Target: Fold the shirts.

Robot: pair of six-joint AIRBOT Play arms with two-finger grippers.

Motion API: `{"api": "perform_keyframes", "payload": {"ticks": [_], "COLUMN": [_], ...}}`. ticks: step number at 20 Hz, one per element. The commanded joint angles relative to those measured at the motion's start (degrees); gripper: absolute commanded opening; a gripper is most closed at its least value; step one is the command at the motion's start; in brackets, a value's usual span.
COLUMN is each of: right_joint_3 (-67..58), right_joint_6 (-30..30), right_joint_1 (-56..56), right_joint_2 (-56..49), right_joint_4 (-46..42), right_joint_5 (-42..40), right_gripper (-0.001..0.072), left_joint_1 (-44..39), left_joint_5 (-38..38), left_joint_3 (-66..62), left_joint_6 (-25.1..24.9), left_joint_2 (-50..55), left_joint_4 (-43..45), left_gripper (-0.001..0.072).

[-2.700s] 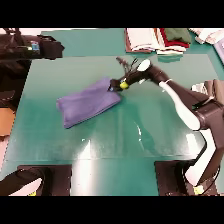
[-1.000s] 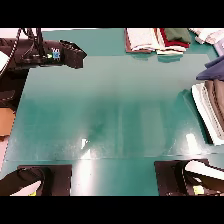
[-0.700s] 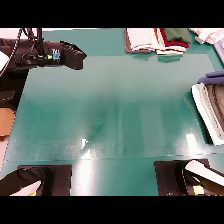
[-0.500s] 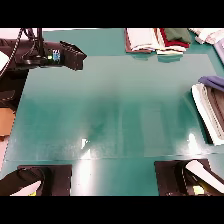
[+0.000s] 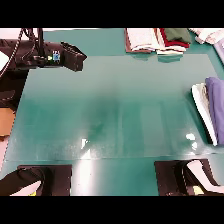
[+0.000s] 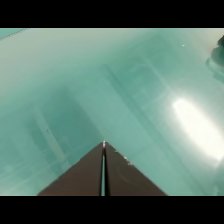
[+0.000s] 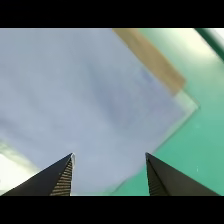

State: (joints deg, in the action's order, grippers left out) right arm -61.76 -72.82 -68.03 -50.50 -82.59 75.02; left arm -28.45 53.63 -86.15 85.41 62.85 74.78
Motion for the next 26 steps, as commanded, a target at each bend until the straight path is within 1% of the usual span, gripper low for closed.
{"api": "perform_keyframes", "payload": {"ticks": [1, 3, 5, 6, 8, 11, 14, 17, 19, 21, 26], "right_joint_3": [-0.2, -3.3, -6.6, -8.2, -10.9, -14.1, -15.0, -15.0, -15.0, -15.0, -15.0], "right_joint_6": [0.0, 0.0, -0.2, -0.2, -0.2, -0.7, -0.7, -0.7, -0.7, -0.6, -0.6], "right_joint_1": [0.0, 4.5, 11.7, 16.4, 26.7, 44.5, 59.8, 71.2, 76.9, 80.6, 83.2], "right_joint_2": [0.5, 0.5, 0.1, -0.7, -2.8, -6.6, -9.9, -13.1, -15.1, -16.9, -18.0], "right_joint_4": [1.8, 7.2, 14.6, 18.5, 22.9, 22.8, 22.5, 22.5, 22.5, 22.5, 22.5], "right_joint_5": [-0.9, -4.2, -6.8, -7.2, -6.9, -5.1, -7.7, -9.6, -9.7, -9.7, -9.9], "right_gripper": [0.0525, 0.0525, 0.0524, 0.0524, 0.0524, 0.0519, 0.0518, 0.0458, 0.0256, 0.002, 0.0019], "left_joint_1": [0.0, 0.0, 0.0, 0.0, 0.0, 0.0, 0.0, 0.0, 0.0, 0.0, 0.0], "left_joint_5": [0.0, -0.1, 0.0, 0.0, -0.3, 0.0, -0.2, -0.7, -0.7, -0.7, -0.7], "left_joint_3": [0.0, 0.0, 0.0, 0.0, 0.0, 0.0, 0.0, 0.0, 0.0, 0.0, 0.0], "left_joint_6": [-0.4, -0.4, -0.4, -0.4, -0.4, -0.4, -0.4, -0.4, -0.4, -0.4, -0.4], "left_joint_2": [0.0, 0.0, 0.0, 0.0, 0.0, 0.0, 0.0, 0.0, 0.0, 0.0, 0.0], "left_joint_4": [0.0, 0.0, 0.0, 0.0, 0.0, 0.1, 0.0, 0.0, 0.0, 0.0, 0.0], "left_gripper": [0.0028, 0.0028, 0.0028, 0.0029, 0.0028, 0.0028, 0.0028, 0.0029, 0.0028, 0.0028, 0.0029]}}
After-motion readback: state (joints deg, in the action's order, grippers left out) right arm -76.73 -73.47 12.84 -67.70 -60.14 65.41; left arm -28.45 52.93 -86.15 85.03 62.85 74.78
